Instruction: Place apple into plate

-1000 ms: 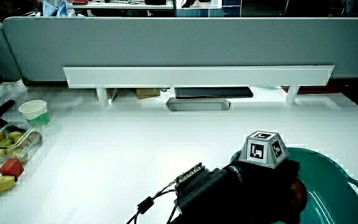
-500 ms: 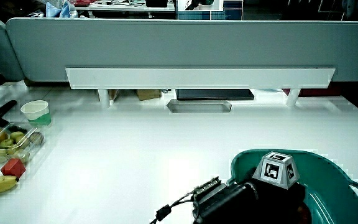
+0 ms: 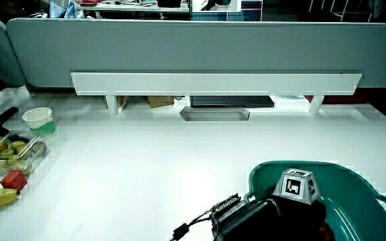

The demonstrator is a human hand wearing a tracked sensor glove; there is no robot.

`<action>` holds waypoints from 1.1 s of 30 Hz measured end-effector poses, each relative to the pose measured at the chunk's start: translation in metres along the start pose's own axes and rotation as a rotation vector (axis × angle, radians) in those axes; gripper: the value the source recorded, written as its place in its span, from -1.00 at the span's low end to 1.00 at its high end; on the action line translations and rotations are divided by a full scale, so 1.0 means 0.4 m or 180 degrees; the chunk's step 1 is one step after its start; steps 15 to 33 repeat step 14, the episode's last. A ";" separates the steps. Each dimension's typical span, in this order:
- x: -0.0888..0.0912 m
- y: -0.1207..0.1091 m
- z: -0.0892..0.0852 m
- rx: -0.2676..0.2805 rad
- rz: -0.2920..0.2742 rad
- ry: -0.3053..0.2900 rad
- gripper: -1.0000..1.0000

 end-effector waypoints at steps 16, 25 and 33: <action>-0.037 0.014 -0.008 0.0161 -0.0143 -0.0234 -0.86; -0.037 0.014 -0.008 0.0161 -0.0143 -0.0234 -0.86; -0.037 0.014 -0.008 0.0161 -0.0143 -0.0234 -0.86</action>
